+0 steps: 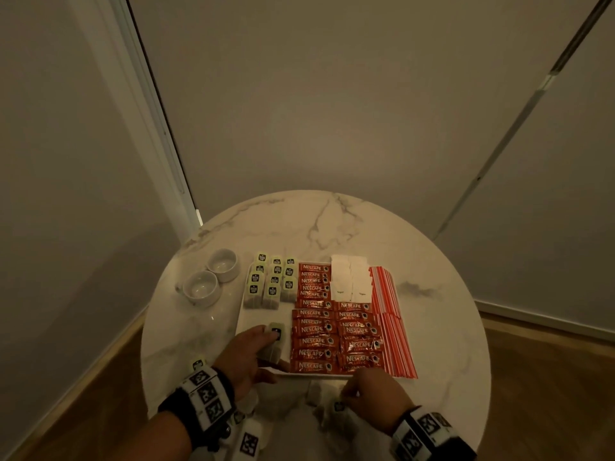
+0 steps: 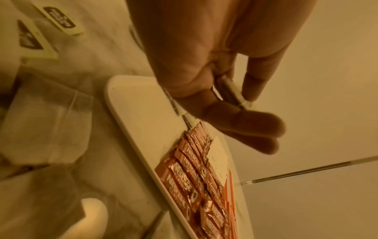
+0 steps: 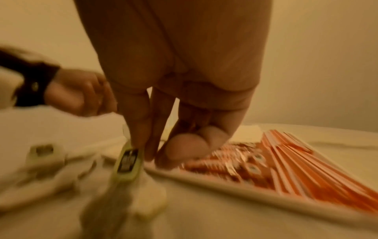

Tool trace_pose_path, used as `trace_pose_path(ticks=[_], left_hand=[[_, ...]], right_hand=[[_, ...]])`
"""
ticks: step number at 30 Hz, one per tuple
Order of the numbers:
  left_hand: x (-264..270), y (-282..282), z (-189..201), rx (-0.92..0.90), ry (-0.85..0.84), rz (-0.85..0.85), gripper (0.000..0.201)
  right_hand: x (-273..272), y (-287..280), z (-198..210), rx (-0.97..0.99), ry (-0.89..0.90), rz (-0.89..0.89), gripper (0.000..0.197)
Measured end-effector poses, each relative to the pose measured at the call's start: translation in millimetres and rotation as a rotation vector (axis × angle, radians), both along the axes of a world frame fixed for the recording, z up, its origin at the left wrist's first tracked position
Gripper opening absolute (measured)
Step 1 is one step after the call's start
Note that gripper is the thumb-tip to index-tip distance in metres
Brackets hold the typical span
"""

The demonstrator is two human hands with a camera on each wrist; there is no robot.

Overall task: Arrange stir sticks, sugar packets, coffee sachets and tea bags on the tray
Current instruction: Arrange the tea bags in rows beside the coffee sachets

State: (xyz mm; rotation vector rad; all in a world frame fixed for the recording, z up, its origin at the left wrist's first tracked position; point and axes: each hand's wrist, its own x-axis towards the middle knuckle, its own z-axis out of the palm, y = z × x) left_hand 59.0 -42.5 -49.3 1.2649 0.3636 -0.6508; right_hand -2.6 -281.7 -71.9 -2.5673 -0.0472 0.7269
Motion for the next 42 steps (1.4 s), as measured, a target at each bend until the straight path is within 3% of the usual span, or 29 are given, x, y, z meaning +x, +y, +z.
trace_pose_path(ticks=[6,10,13,16,20,24,28,36,42], left_hand=[[16,10,-15,0.09,0.004,0.07,0.014],[25,14,-24,0.147,-0.002,-0.003,0.017],[28,15,-28,0.09,-0.016,-0.15,0.022],[26,10,-35,0.048,-0.11,-0.411,0.041],[19,0,-39,0.043,-0.139,-0.648,0.025],[19,-5,-44,0.071,-0.085,-0.544,0.028],[20,-5,-44,0.114,-0.128,-0.52,0.011],[24,-1,-42,-0.053,-0.002,-0.284,0.017],[34,7,-40,0.002,-0.101,-0.172,0.015]], right_hand=[[46,12,28,-0.024,0.147,0.114,0.02],[65,15,36,-0.046,0.262,0.15,0.018],[78,16,42,0.035,0.389,0.148,0.018],[86,18,44,0.139,0.442,0.142,0.017],[92,23,41,0.271,0.364,0.062,0.017],[104,25,38,0.314,0.2,-0.035,0.014],[108,30,31,0.287,0.143,-0.059,0.014],[138,35,37,0.421,0.211,-0.155,0.01],[153,44,38,0.518,0.241,-0.278,0.012]])
